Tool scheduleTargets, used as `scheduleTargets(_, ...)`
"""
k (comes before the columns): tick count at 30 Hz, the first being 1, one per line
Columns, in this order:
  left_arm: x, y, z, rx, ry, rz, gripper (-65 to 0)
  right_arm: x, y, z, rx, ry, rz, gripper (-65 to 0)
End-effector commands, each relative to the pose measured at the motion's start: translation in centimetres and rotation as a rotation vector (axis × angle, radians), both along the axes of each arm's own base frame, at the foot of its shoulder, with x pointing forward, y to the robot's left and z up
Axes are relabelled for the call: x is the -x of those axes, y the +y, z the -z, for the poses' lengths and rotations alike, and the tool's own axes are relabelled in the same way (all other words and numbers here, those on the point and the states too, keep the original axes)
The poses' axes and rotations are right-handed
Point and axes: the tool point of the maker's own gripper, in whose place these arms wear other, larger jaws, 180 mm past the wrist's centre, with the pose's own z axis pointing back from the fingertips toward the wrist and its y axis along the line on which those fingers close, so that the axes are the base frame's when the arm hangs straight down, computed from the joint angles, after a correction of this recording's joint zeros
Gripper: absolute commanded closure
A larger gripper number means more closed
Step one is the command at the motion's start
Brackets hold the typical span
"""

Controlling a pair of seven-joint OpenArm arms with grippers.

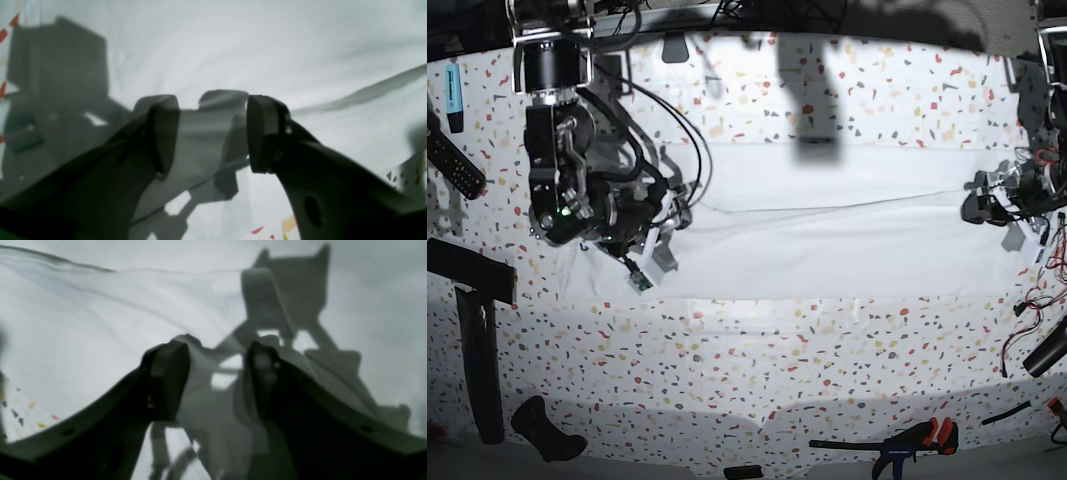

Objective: Fold the T-shirt properly
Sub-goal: 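Release the strip and lower both grippers onto its folded edge, then drag the strip's folded edge with the right gripper to flatten it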

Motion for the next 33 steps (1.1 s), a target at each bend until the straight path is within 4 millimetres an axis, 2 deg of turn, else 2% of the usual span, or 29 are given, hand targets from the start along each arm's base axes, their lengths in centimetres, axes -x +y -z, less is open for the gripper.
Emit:
scheduleTargets(1,1.7,2.9,1.0,-0.115,0.114,-0.029,-35.2,-1.9,-0.8,-2.1,0.026,-0.062,0.01,-34.1)
scheduleTargets(5,-0.5,5.2,-1.6,-0.147,0.048,-0.048,-35.2,-3.3,-0.2,-5.0,0.01,-0.084,-0.01,-34.1)
scheduleTargets(8,-2.1,8.5,-4.2,-0.209,-0.046,-0.112,-35.2,-3.6,1.4,-7.2,-0.062,-0.069,-0.051,-34.1)
scheduleTargets(11,-2.4,11.2,-6.0,-0.262,-0.067,-0.154,-35.2,-3.9,2.4,-8.8,-0.107,-0.065,-0.093,-34.1)
scheduleTargets(14,-2.2,11.2,-6.8,-0.208,-0.06,-0.156,-35.2,-4.4,2.5,-9.6,-0.107,-0.085,-0.1,-34.1)
scheduleTargets(17,-2.7,8.9,-7.0,-0.101,-0.089,-0.112,-35.2,-4.4,2.8,-9.8,-0.116,-0.091,-0.109,-34.1)
scheduleTargets(21,-3.4,7.3,-7.1,-0.039,-0.135,-0.102,-35.2,-2.7,5.6,-9.4,-0.23,-0.104,-0.219,-34.1)
scheduleTargets(24,-3.5,6.2,-6.5,-0.012,-0.131,-0.099,-35.2,-1.4,8.1,-8.4,-0.359,-0.125,-0.203,-34.1)
scheduleTargets(26,-3.5,5.5,-6.1,0.005,-0.129,-0.097,-35.2,-0.8,9.0,-7.2,-0.387,-0.142,-0.173,-34.1)
scheduleTargets(29,-3.5,5.0,-5.9,0.015,-0.128,-0.095,-35.2,0.1,8.5,-4.6,-0.301,-0.146,-0.134,-34.1)
scheduleTargets(33,-3.6,4.7,-6.2,0.014,-0.141,-0.065,-35.2,2.5,6.7,-1.1,-0.191,-0.078,-0.117,-34.1)
